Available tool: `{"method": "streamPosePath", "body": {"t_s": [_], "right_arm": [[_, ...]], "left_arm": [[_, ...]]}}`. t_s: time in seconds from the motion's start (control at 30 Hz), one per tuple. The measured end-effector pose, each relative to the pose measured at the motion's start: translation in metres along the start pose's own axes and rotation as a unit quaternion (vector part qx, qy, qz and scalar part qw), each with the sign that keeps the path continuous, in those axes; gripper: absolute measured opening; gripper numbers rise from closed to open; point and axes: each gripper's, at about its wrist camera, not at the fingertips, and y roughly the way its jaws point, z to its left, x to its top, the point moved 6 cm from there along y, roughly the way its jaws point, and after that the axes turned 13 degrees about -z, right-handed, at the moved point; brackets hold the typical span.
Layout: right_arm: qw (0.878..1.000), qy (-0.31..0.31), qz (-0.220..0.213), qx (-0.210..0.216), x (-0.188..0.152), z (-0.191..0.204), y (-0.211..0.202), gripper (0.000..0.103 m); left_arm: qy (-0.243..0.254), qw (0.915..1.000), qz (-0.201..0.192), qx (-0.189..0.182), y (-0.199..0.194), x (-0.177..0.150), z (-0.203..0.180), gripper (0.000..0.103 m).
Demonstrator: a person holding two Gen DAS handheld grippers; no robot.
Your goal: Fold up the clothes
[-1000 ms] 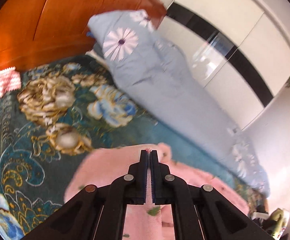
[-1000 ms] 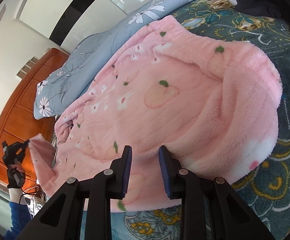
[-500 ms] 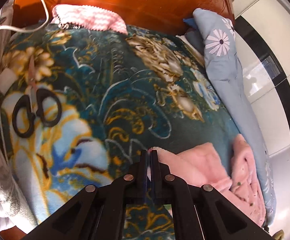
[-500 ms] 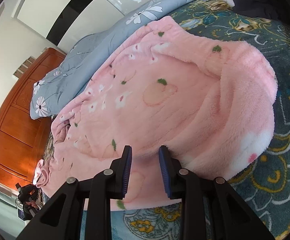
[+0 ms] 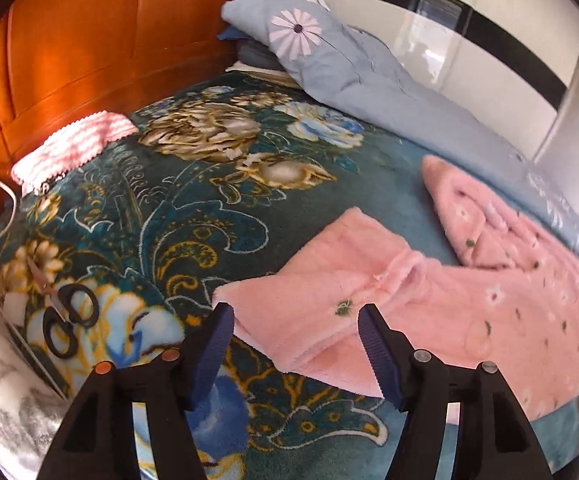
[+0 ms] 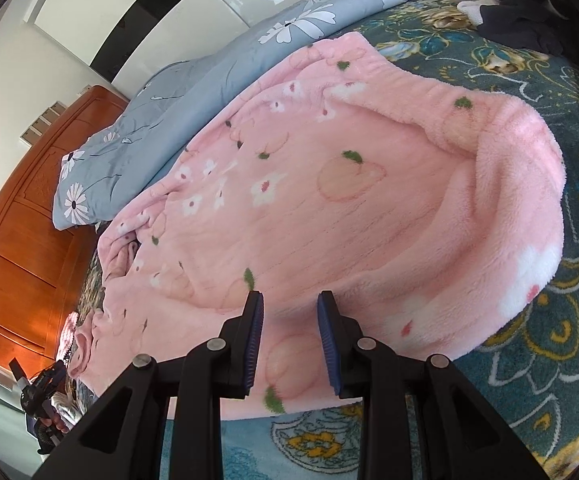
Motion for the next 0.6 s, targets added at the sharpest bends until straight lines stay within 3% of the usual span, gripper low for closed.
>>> {"method": "streamPosePath", "body": {"t_s": [0.17, 0.3, 0.37, 0.47, 0.5, 0.57, 0.6], "right_arm": [[1.0, -0.007, 0.005, -0.005, -0.005, 0.008, 0.001, 0.029], [1.0, -0.004, 0.007, -0.011, -0.008, 0.009, 0.004, 0.029], [1.0, 0.0, 0.008, -0.011, -0.009, 0.01, 0.004, 0.029], [1.0, -0.002, 0.007, -0.016, -0.01, 0.012, 0.004, 0.029], [1.0, -0.002, 0.007, -0.018, -0.01, 0.012, 0.004, 0.029], [1.0, 0.002, 0.007, -0.022, -0.009, 0.01, 0.003, 0.029], [1.0, 0.004, 0.007, -0.024, -0.009, 0.009, 0.004, 0.029]], "left_arm": [[0.109, 0.9935, 0.032, 0.001, 0.015, -0.017, -0.023, 0.068], [0.203, 0.9776, 0.049, 0.026, 0.028, -0.028, -0.033, 0.068], [0.235, 0.9698, 0.059, 0.032, 0.034, -0.032, -0.036, 0.069], [0.255, 0.9649, 0.054, 0.03, 0.035, -0.031, -0.038, 0.068], [0.253, 0.9658, 0.05, 0.028, 0.034, -0.03, -0.037, 0.063], [0.237, 0.9699, 0.049, 0.026, 0.034, -0.027, -0.033, 0.031], [0.226, 0.9725, 0.048, 0.026, 0.033, -0.025, -0.03, 0.024]]}}
